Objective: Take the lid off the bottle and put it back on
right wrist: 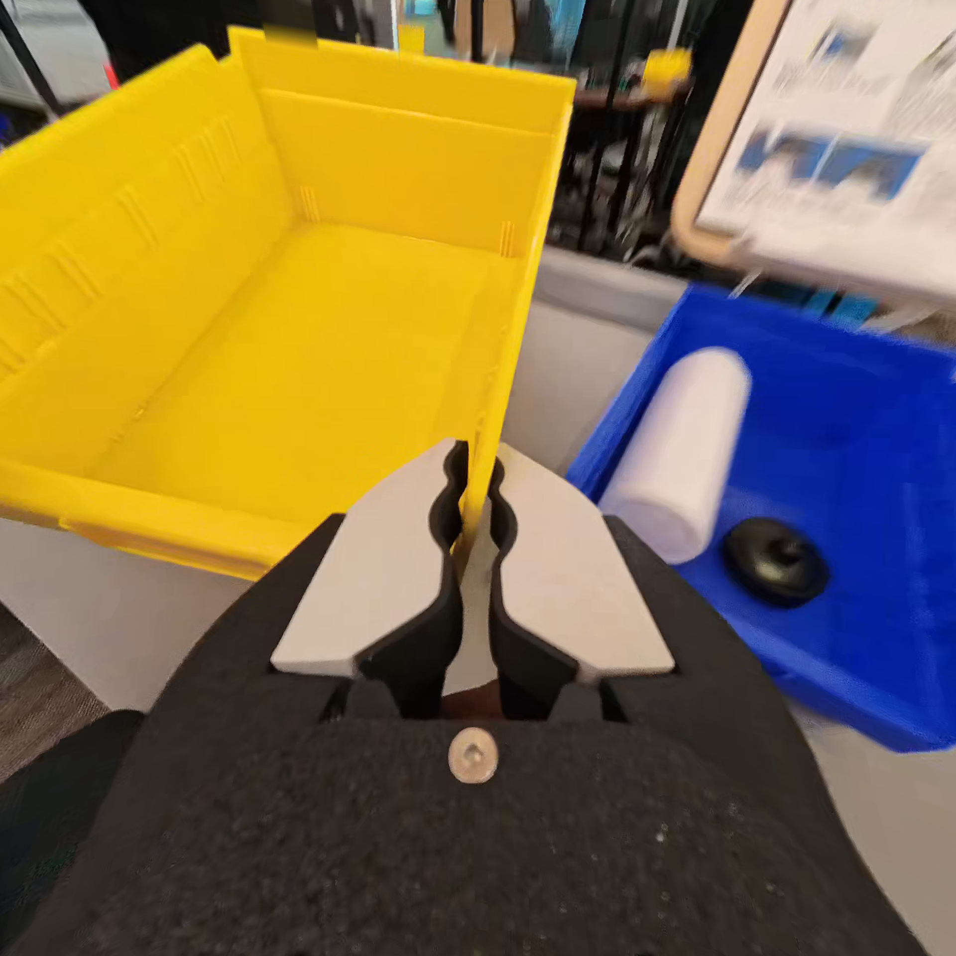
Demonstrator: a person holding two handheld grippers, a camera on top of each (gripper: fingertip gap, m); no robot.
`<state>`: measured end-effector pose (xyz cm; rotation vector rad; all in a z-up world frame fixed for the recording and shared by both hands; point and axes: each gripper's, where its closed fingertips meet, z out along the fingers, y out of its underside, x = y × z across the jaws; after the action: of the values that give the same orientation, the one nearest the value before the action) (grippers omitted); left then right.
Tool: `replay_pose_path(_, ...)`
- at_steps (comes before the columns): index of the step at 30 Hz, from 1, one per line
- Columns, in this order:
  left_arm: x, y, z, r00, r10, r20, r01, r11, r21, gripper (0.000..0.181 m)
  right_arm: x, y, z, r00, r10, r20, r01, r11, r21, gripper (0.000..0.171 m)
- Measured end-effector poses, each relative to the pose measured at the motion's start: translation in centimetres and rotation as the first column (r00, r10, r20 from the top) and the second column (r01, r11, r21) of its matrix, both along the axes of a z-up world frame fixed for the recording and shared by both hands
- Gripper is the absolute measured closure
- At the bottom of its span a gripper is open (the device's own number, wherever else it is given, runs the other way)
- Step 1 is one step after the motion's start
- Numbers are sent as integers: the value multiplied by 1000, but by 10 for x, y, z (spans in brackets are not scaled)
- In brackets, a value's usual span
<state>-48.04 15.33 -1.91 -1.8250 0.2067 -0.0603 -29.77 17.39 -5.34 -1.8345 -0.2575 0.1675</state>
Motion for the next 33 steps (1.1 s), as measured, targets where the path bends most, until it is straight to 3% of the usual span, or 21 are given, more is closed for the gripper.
replay_pose_path(4, 64, 5, 81, 988, -115, -105, 130, 979, 157, 178, 60, -19, 84, 997, -78, -16, 80, 979, 190, 163)
replay_pose_path(7, 141, 14, 133, 966, -213, -147, 243, 941, 236, 178, 128, -32, 128, 979, -189, -73, 202, 945, 256, 163)
replay_pose_path(9, 201, 19, 153, 946, -266, -185, 309, 912, 269, 178, 185, -38, 151, 953, -279, -121, 302, 915, 266, 164)
replay_pose_path(12, 297, 24, 152, 909, -372, -188, 411, 874, 258, 177, 283, -46, 167, 892, -441, -102, 452, 852, 266, 167)
replay_pose_path(16, 412, 29, 91, 864, -480, -149, 500, 853, 148, 175, 398, -57, 144, 844, -535, 34, 520, 832, 193, 167)
replay_pose_path(20, 493, 26, -2, 838, -535, -108, 539, 842, 16, 175, 481, -63, 62, 872, -486, 53, 476, 869, 137, 166)
replay_pose_path(24, 530, 21, -71, 839, -529, -129, 525, 849, -61, 175, 524, -65, -34, 890, -455, 2, 455, 890, -13, 166)
replay_pose_path(27, 544, 23, -107, 828, -539, -155, 526, 842, -120, 175, 541, -61, -79, 889, -458, 13, 457, 882, -115, 166)
replay_pose_path(31, 554, 20, -129, 801, -598, -30, 588, 795, -149, 168, 557, -51, -101, 870, -473, 141, 490, 862, -127, 166)
replay_pose_path(33, 555, 17, -128, 772, -636, 13, 628, 759, -170, 165, 558, -48, -102, 869, -482, 112, 495, 856, -149, 166)
